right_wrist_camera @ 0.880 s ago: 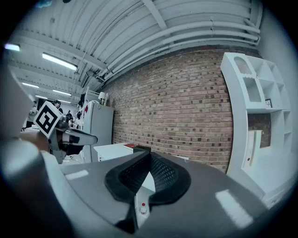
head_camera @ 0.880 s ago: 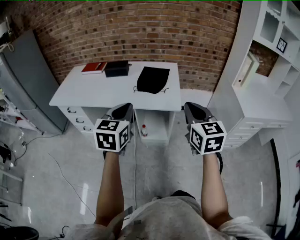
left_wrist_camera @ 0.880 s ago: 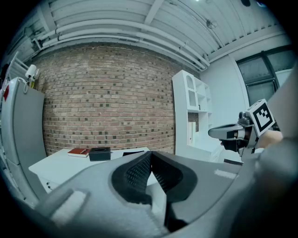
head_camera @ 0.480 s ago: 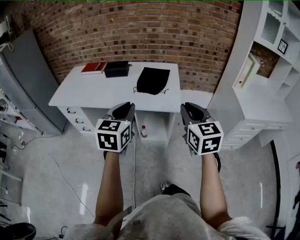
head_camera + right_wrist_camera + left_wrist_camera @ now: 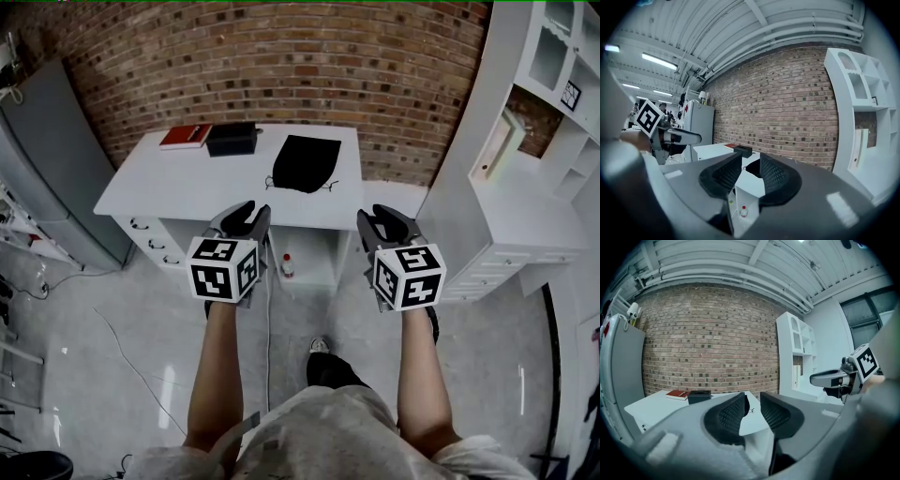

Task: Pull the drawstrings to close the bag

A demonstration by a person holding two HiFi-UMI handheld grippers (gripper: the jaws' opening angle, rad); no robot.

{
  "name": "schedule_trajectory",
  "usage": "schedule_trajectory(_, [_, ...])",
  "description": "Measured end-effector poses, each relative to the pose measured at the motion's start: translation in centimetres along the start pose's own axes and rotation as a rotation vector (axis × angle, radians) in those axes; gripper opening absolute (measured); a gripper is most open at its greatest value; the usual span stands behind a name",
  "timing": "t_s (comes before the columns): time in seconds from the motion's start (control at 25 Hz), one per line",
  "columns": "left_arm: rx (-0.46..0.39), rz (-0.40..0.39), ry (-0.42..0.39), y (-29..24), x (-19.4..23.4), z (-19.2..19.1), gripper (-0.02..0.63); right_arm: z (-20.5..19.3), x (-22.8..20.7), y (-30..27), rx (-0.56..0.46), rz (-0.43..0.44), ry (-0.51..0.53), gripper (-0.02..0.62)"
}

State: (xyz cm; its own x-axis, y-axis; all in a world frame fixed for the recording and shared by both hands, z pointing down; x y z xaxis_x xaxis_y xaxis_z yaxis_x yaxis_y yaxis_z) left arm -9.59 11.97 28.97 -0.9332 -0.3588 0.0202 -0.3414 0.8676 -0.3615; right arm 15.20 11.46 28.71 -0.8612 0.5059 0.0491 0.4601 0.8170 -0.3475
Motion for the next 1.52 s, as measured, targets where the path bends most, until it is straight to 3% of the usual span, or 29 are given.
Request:
schedule_trajectory(0.36, [0.017, -0.013, 0.026, -4.0, 1.8, 0.2, 0.138, 0.4, -1.9, -4.3, 0.007, 0.028, -0.001, 0.147])
schedule_trajectory(1.0, [0.080, 0.005, 0.027, -17.2, 7.3, 2.9, 0.164, 2.4, -8.8, -17.5, 0.055, 0.060, 0.004, 0.189])
schedule_trajectory(1.52, [0.100, 0.011, 0.037, -24.0, 10.8, 4.3, 0.166, 3.4, -12.1, -24.6, 0.084, 0.079, 0.001, 0.210])
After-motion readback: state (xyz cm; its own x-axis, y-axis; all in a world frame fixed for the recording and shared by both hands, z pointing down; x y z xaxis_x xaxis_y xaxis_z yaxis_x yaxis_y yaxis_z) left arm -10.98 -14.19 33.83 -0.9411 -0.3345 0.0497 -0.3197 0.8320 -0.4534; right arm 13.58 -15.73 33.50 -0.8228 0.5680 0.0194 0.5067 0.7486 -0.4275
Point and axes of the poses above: the fingertips, and each gripper's own axes: y backward along the fingers, x to its left, z out of its top, the point moved 6 cm from there along y, backward along the fingers, and after that the axes turned 11 degrees about x, right-handed, at the moved point
